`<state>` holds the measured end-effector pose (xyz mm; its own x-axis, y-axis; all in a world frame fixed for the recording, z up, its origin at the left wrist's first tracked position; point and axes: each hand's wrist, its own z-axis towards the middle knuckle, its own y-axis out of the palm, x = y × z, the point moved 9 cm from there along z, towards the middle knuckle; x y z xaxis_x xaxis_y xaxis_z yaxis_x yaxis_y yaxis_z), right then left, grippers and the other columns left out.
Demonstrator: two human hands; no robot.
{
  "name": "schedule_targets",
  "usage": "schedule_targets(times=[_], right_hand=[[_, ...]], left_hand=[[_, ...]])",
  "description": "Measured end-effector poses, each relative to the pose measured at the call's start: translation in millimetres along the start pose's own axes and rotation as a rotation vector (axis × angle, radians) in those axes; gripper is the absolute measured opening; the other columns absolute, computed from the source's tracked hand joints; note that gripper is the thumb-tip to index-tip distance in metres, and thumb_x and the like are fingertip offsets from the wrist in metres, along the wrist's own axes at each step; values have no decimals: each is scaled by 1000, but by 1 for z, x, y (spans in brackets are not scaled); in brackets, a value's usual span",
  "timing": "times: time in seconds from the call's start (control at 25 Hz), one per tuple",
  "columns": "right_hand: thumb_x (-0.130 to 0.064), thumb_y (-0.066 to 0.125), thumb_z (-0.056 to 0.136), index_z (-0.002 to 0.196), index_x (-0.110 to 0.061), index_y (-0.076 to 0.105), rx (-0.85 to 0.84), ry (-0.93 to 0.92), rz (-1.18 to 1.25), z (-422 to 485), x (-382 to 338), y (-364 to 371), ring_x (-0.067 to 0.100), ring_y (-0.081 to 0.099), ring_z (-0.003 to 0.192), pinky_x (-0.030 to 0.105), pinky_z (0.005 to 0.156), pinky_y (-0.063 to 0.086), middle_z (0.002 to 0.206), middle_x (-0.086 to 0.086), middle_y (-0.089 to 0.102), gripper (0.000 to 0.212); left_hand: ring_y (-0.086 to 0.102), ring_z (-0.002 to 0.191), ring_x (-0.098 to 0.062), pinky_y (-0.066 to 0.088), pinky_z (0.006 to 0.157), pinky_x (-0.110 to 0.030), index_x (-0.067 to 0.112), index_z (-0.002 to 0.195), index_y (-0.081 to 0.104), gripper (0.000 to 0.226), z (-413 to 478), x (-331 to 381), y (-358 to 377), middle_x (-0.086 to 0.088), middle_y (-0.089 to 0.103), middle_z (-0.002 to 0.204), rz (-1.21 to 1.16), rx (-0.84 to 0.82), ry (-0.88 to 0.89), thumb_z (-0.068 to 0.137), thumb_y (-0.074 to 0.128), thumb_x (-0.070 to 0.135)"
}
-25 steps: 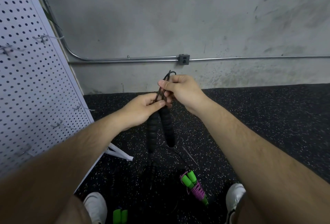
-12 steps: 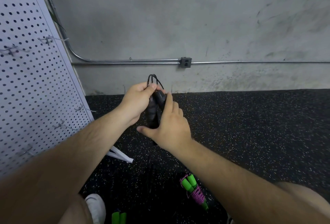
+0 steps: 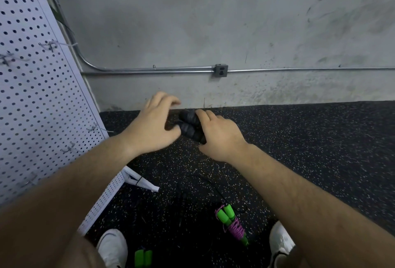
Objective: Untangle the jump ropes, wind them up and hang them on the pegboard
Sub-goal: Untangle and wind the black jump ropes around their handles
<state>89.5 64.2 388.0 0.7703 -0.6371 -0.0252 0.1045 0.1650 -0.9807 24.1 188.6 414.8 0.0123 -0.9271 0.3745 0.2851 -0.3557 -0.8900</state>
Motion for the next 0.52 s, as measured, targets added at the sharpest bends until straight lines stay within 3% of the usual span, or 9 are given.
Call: schedule_targets(times=[0.08, 0.12, 0.24, 0.32, 0.4, 0.52], right_hand=[[-32, 73, 78, 150, -13, 29, -9, -75, -15, 1, -5, 1, 28, 60, 111, 40, 84, 50, 134, 5, 53, 87], [-33, 73, 78, 150, -12, 30, -6, -110, 0, 2, -9, 1, 28, 60, 111, 39, 85, 50, 133, 5, 54, 86], [-40, 72, 78, 146, -13, 38, 18, -97, 20, 5, -8, -1, 27, 57, 115, 41, 95, 47, 131, 4, 56, 80], [-47, 70, 78, 141, -14, 42, 64, 42, 53, 7, 9, -5, 29, 56, 114, 43, 96, 48, 129, 5, 56, 76], [-45, 72, 80, 137, -12, 42, 49, 116, 126, 10, 18, -1, 30, 56, 108, 45, 92, 52, 127, 7, 52, 72], [-33, 78, 80, 136, -8, 41, 80, 112, 253, 14, 17, 0, 32, 54, 109, 44, 92, 52, 128, 10, 46, 71]], left_hand=[[28, 140, -16, 17, 120, -37, 21, 154, 27, 88, 2, 13, 23, 3, 30, 150, 231, -73, 159, 81, 72, 39], [32, 140, -19, 20, 119, -37, 18, 155, 27, 91, 3, 18, 31, 0, 33, 151, 322, -58, 209, 80, 73, 40], [56, 118, -25, 44, 99, -39, 12, 137, 47, 65, 13, 14, 38, -5, 55, 128, 339, 2, 190, 81, 74, 32], [56, 109, -23, 47, 86, -36, 14, 126, 50, 52, 21, 0, 32, -3, 56, 118, 223, 8, 68, 82, 72, 32], [52, 109, -20, 46, 86, -35, 16, 123, 50, 50, 26, -10, 31, -1, 56, 117, 210, -6, 12, 82, 69, 36], [48, 118, -19, 49, 97, -41, 15, 136, 46, 66, 27, -5, 37, -1, 56, 128, 303, 8, 138, 82, 60, 51]])
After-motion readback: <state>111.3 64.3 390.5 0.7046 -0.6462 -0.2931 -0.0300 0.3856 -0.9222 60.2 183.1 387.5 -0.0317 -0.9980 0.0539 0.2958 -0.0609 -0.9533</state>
